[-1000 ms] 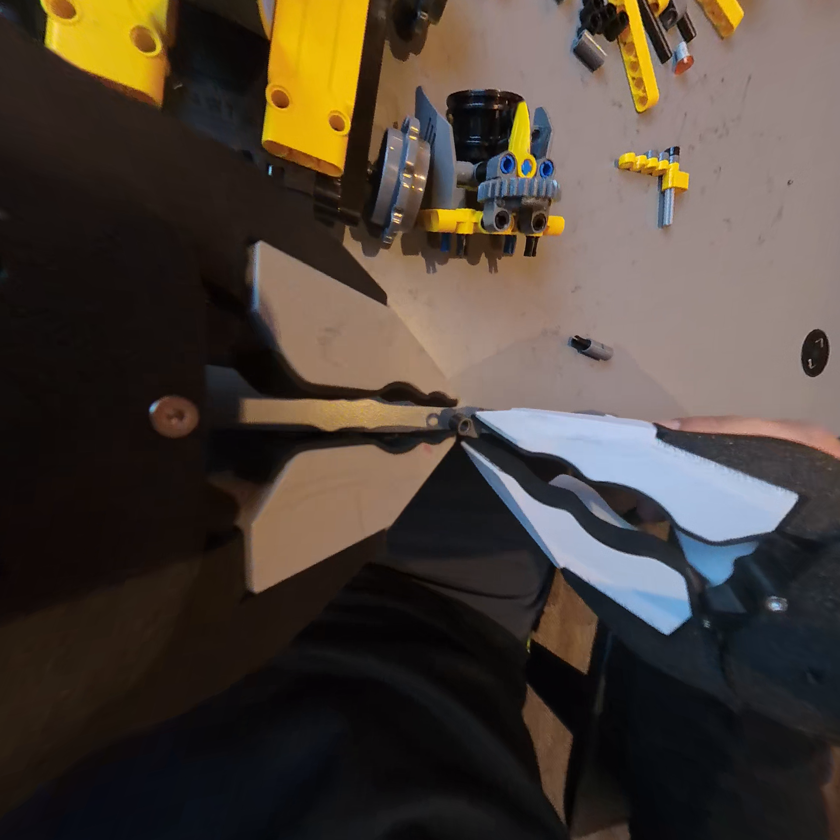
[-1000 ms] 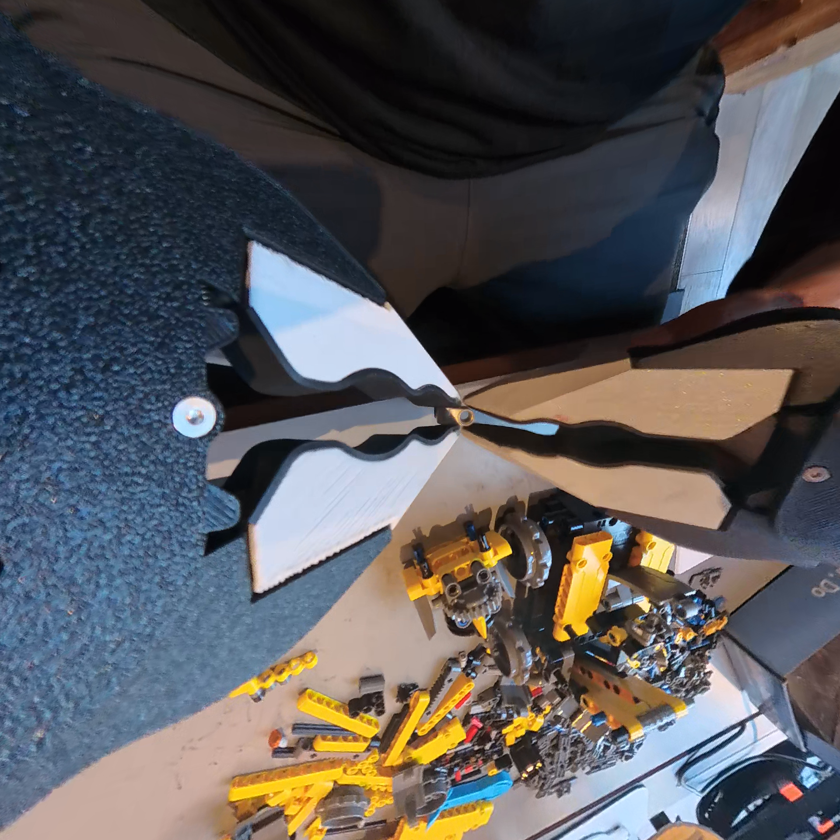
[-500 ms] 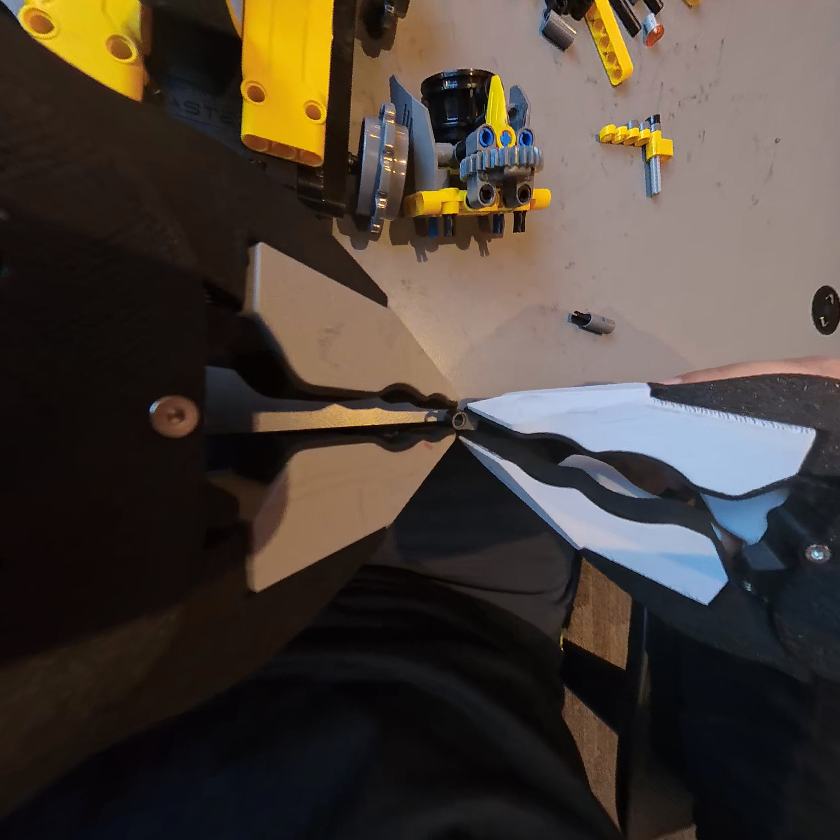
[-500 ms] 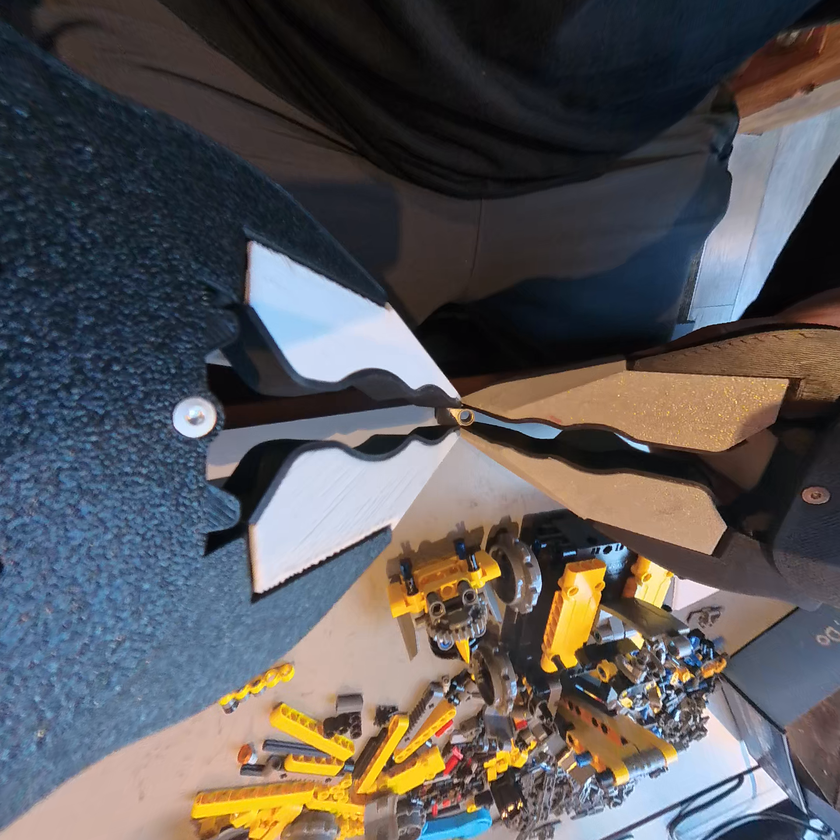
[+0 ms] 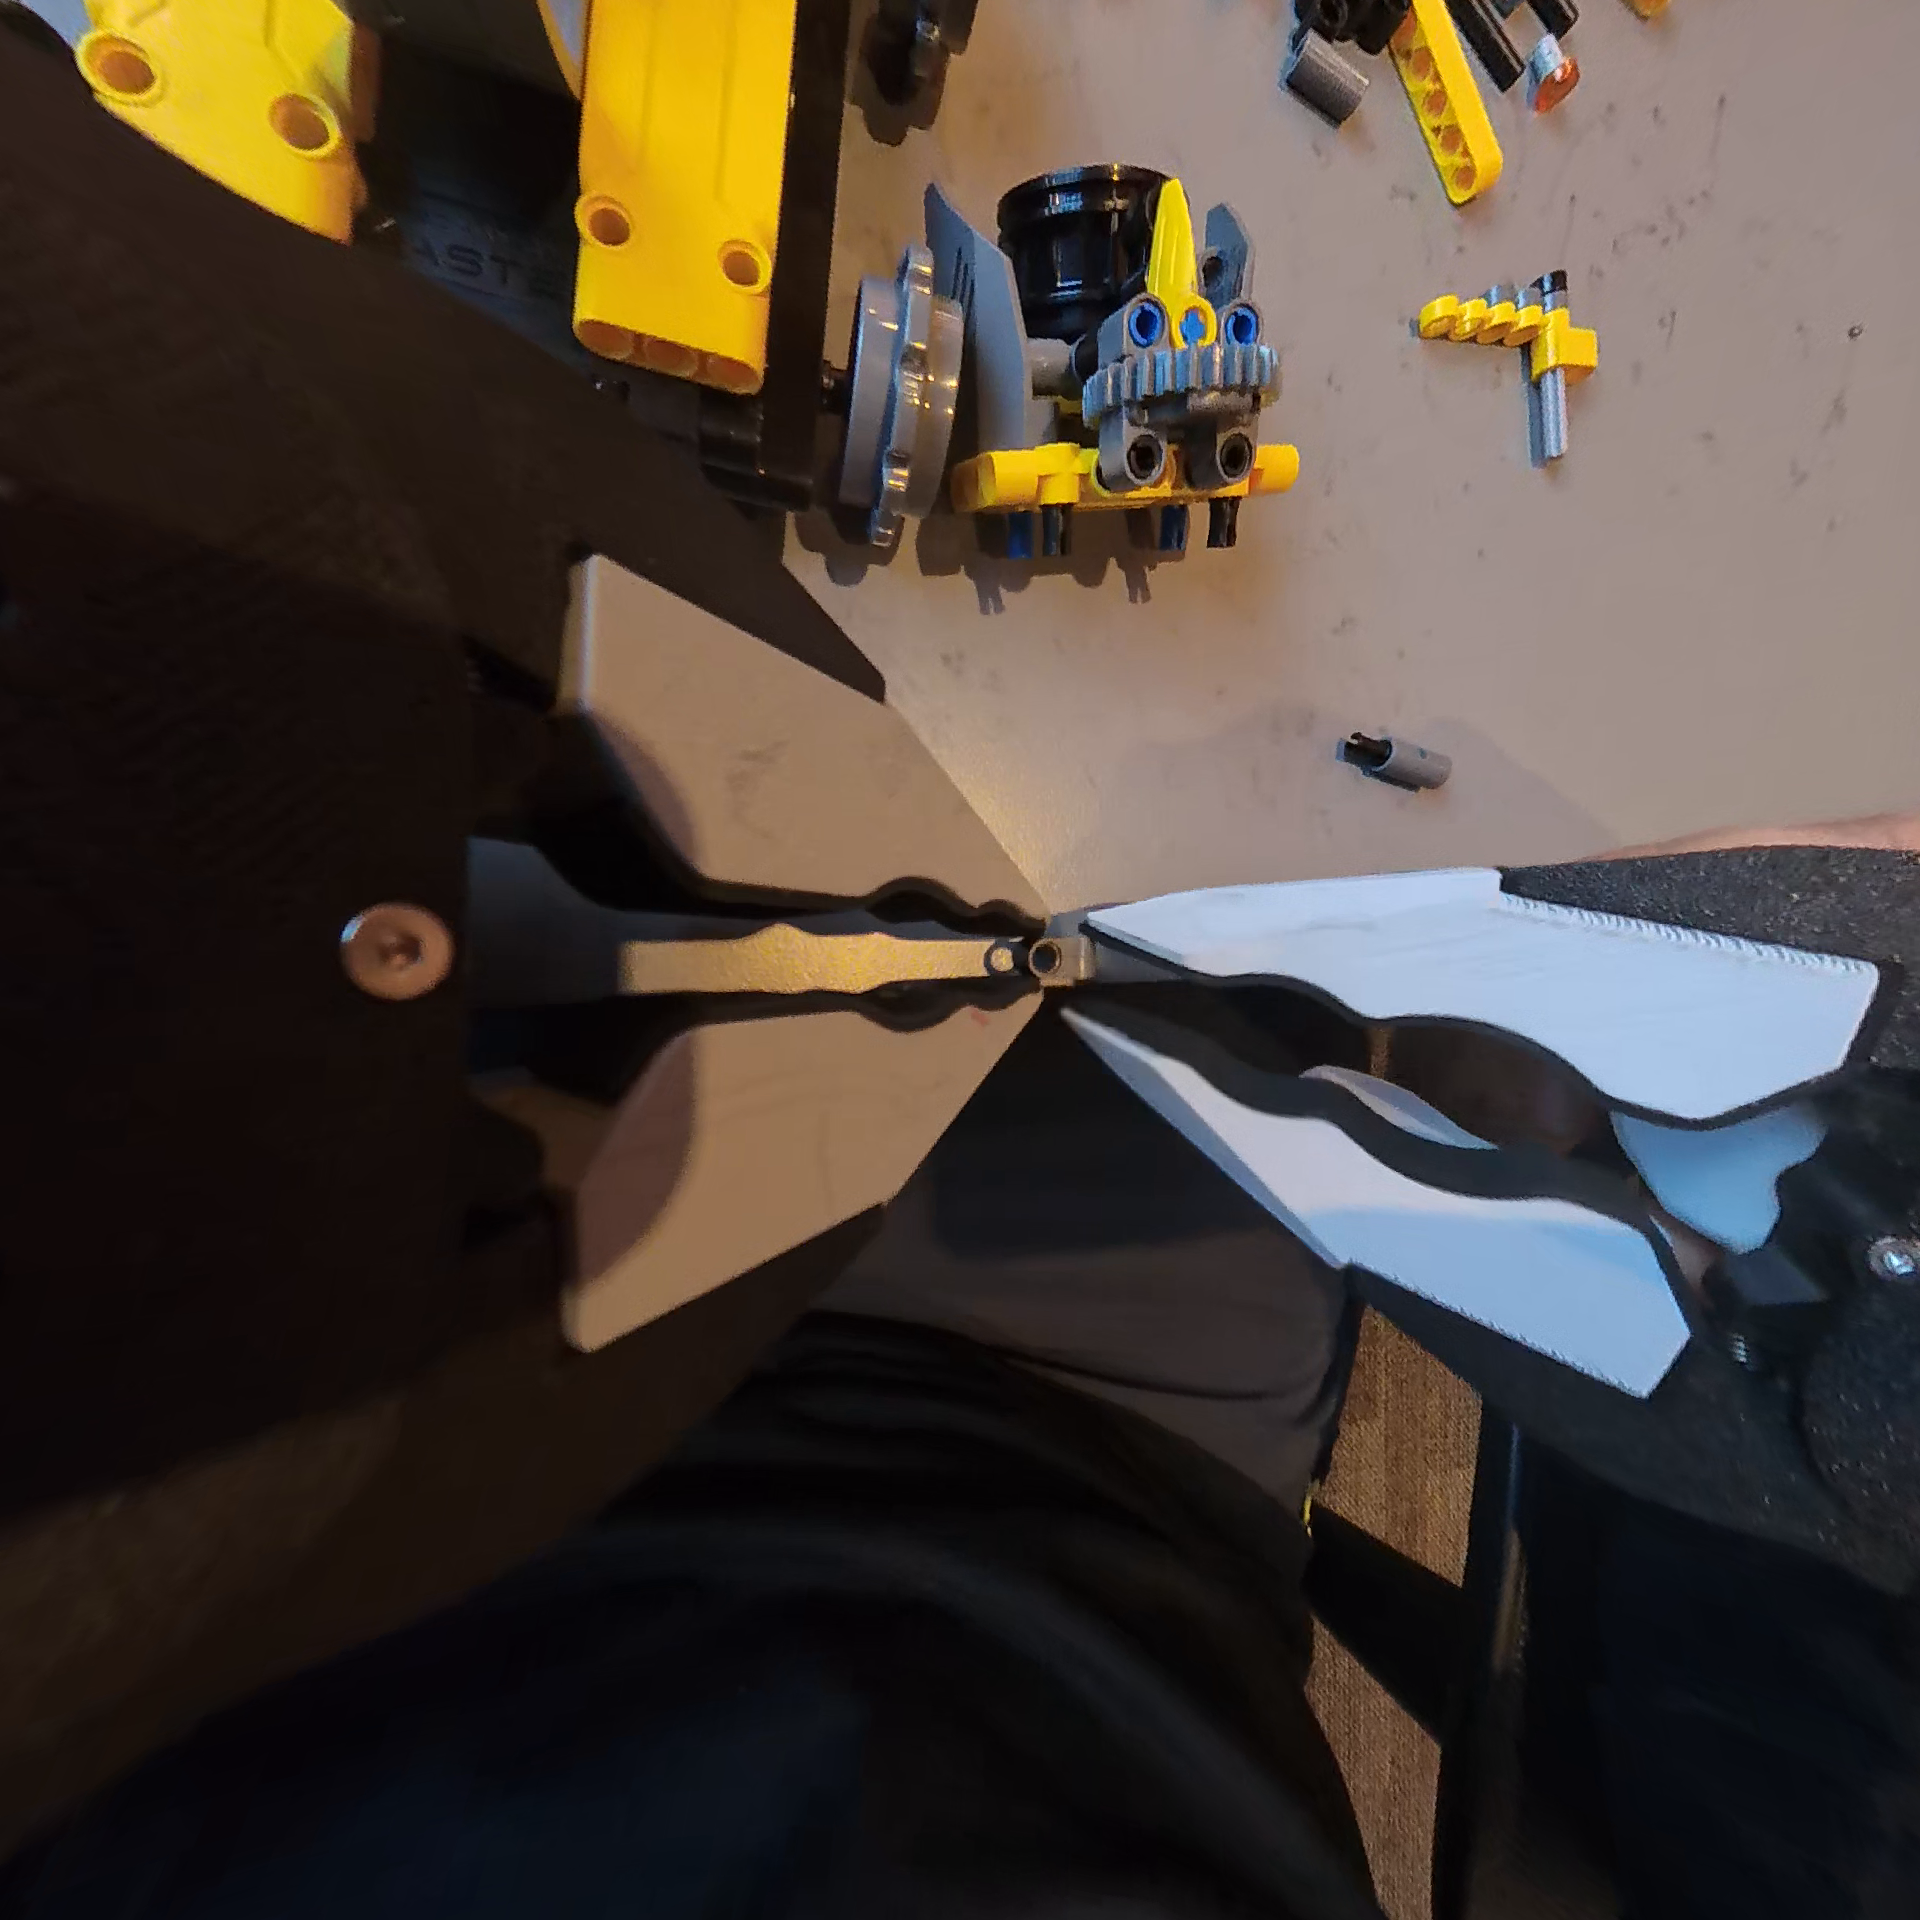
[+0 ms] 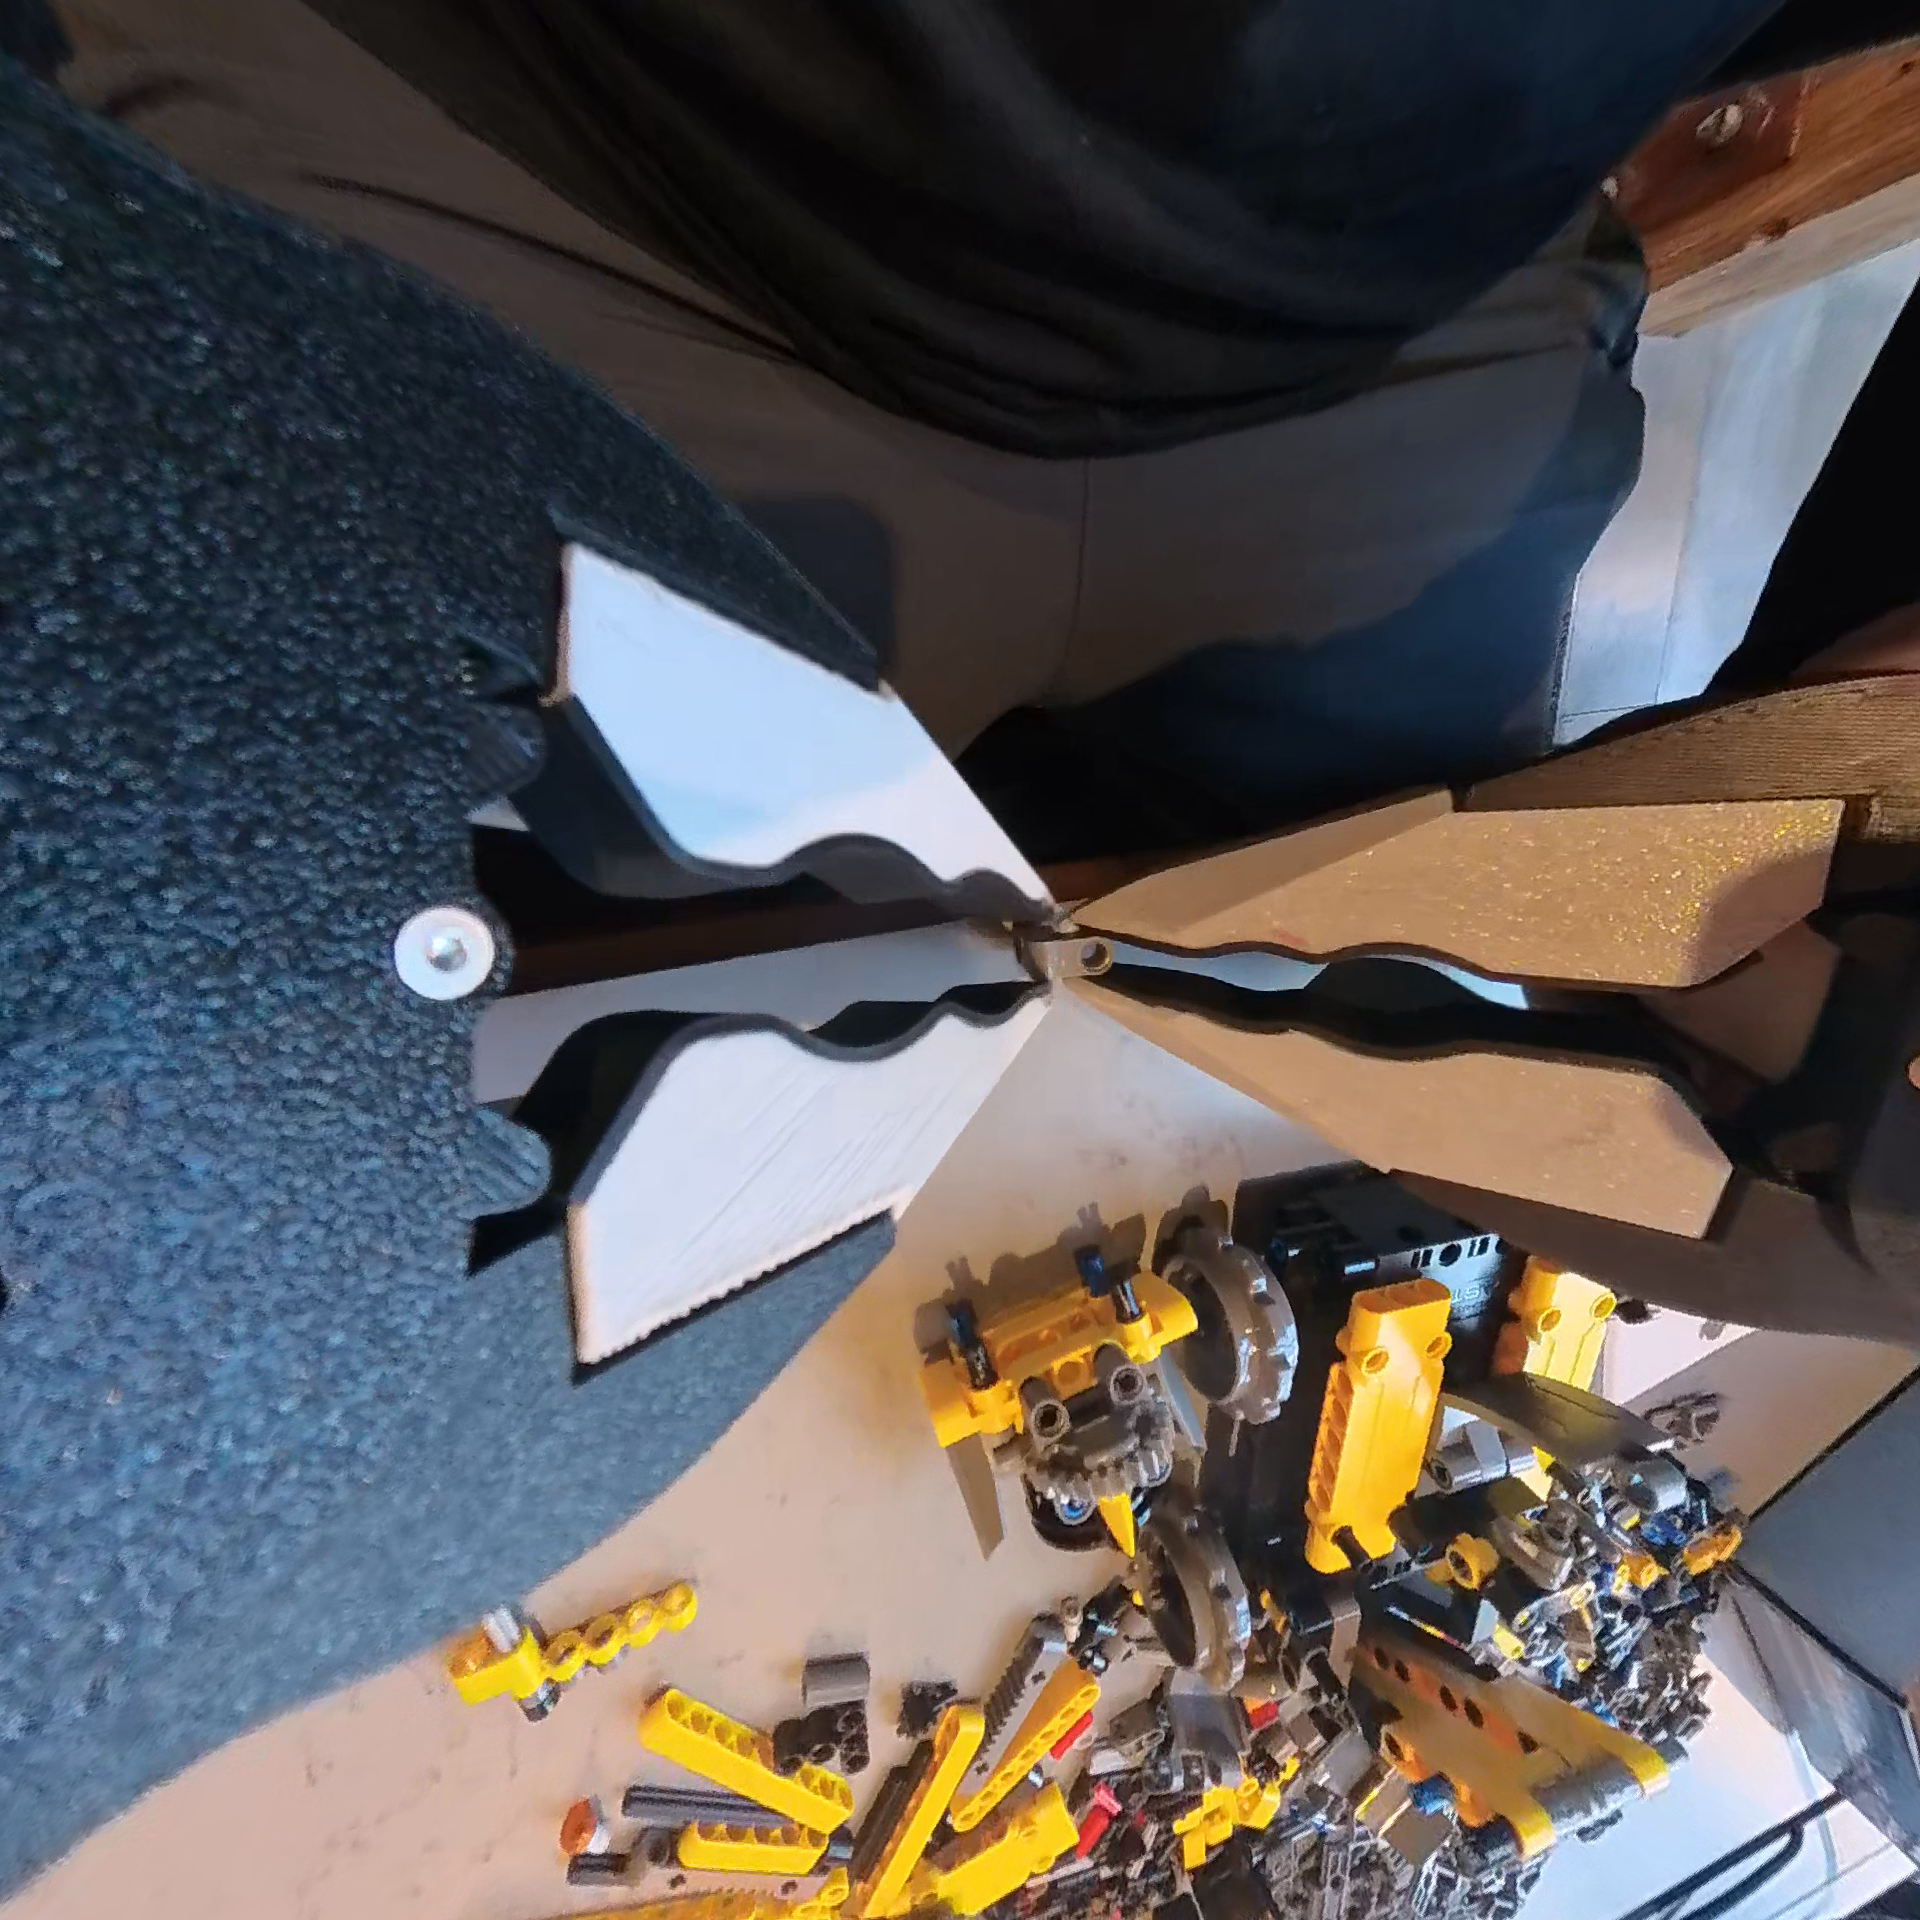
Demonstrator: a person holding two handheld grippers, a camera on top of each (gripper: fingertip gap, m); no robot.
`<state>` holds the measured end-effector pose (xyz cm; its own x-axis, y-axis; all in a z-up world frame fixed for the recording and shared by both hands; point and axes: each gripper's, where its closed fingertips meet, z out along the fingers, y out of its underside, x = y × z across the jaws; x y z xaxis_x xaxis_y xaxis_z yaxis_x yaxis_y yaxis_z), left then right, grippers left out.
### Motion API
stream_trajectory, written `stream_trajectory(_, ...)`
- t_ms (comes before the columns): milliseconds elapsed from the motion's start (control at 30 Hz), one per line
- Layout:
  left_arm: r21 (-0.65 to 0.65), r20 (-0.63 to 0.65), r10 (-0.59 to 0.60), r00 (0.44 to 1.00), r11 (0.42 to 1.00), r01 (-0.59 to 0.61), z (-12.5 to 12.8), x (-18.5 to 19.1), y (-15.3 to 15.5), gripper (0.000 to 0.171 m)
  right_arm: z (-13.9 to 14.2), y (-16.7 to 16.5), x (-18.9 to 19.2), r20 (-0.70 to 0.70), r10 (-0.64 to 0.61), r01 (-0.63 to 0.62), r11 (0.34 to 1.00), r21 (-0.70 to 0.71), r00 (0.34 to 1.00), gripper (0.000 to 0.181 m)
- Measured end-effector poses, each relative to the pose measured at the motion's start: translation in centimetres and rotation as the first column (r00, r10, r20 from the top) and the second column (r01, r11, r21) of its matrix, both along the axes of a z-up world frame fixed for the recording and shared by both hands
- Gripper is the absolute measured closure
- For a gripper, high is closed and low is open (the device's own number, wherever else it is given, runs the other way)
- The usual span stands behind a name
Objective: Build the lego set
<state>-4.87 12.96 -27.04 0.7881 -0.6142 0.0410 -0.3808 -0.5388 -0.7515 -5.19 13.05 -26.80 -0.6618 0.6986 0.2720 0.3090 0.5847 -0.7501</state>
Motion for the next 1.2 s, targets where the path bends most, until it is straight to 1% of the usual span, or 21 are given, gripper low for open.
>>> stream_trajectory(67, 0.001, 0.005, 0.002, 1.0, 1.0, -0.002, 0.1, 0.0, 0.0, 0.165, 0.0, 0.2, -0.1, -0.005, -0.009, 0.009, 1.0, 0.004, 1.0, 0.173)
stream_trajectory(500, 0.008, -0.004, 0.001, 1.0, 1.0, -0.001, 0.0, 0.0, 0.1, 0.165, 0.0, -0.1, -0.3, -0.005, -0.024, 0.024, 0.999, -0.048, 1.0, 0.174)
stream_trajectory(667, 0.078, -0.031, -0.001, 1.0, 0.997, 0.004, 0.6, 0.1, 0.3, 0.165, 0.5, 0.1, -0.3, -0.015, -0.036, 0.034, 0.996, -0.082, 0.999, 0.174)
stream_trajectory(833, 0.103, -0.01, -0.001, 1.0, 0.995, 0.002, 1.1, 0.1, 0.5, 0.165, 0.9, 0.3, -0.3, -0.03, -0.053, 0.049, 0.992, -0.116, 0.998, 0.174)
stream_trajectory(1067, 0.165, -0.001, 0.002, 1.0, 0.986, -0.002, 2.0, 0.1, 0.7, 0.166, 1.7, 0.4, -0.4, -0.027, -0.073, 0.066, 0.975, -0.213, 0.997, 0.174)
stream_trajectory(1200, 0.197, 0.027, -0.011, 1.0, 0.98, 0.006, 2.6, 0.2, 0.6, 0.165, 2.3, 0.3, -0.3, -0.034, -0.069, 0.057, 0.957, -0.286, 0.997, 0.175)
